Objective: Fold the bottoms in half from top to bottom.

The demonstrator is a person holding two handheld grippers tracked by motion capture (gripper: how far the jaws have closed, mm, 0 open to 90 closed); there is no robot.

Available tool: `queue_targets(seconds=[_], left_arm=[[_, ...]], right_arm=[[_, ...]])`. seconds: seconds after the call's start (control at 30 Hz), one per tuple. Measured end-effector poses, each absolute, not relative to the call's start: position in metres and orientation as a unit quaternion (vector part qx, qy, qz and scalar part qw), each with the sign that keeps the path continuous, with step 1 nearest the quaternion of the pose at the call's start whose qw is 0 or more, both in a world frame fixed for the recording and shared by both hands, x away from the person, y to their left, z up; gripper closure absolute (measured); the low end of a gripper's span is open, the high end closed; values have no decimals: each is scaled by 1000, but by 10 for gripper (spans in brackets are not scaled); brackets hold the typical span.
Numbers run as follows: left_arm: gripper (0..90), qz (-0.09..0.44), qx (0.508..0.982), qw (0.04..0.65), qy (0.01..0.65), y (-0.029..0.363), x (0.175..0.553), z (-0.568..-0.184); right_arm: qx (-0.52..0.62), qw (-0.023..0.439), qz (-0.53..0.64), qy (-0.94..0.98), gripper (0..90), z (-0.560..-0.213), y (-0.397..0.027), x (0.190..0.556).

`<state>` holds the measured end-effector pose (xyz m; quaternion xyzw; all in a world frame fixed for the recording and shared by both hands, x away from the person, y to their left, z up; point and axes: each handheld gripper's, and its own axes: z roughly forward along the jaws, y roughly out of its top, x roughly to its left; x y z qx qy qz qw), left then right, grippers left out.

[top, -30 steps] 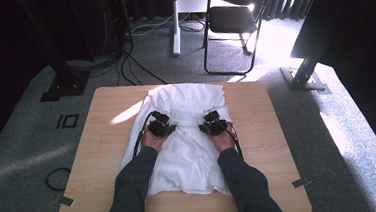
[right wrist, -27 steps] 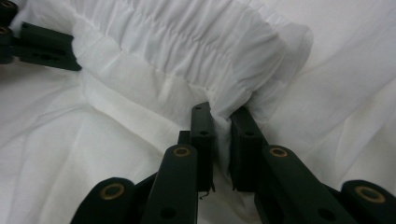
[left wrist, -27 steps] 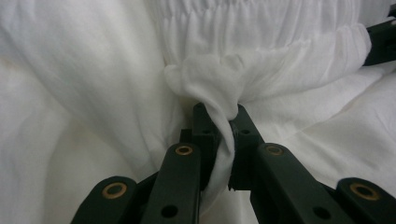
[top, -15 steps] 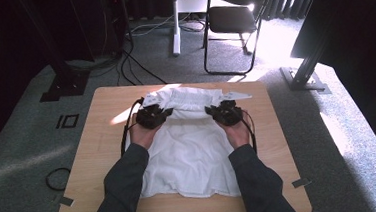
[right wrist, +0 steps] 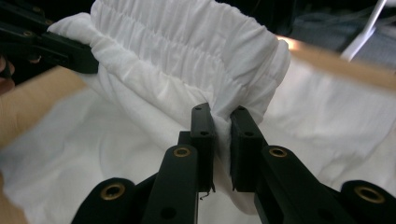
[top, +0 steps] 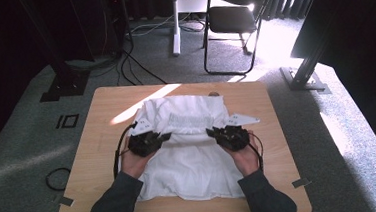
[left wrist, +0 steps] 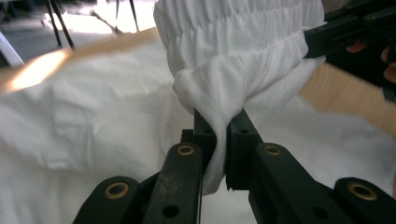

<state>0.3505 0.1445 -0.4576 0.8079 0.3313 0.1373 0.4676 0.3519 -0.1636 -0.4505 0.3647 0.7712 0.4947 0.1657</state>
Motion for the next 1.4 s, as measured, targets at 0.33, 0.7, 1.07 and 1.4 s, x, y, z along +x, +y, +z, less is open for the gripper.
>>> queue_targets(seconds=[0.33,0.7,1.07,1.4], left_arm=[[714,33,824,409,392,148,347,-551],[635,87,792,456,398,166,359,-496],[889,73,819,389,416,135,410,-522],[852,52,835,402,373,127,385,-530]], right_arm=[[407,87,409,812,815,-548,-152,341],[422,104,459,775,586,-510,-180,344],[462,105,405,782,860,-525,-166,400],[439,53,443,780,790,-533,-172,386]])
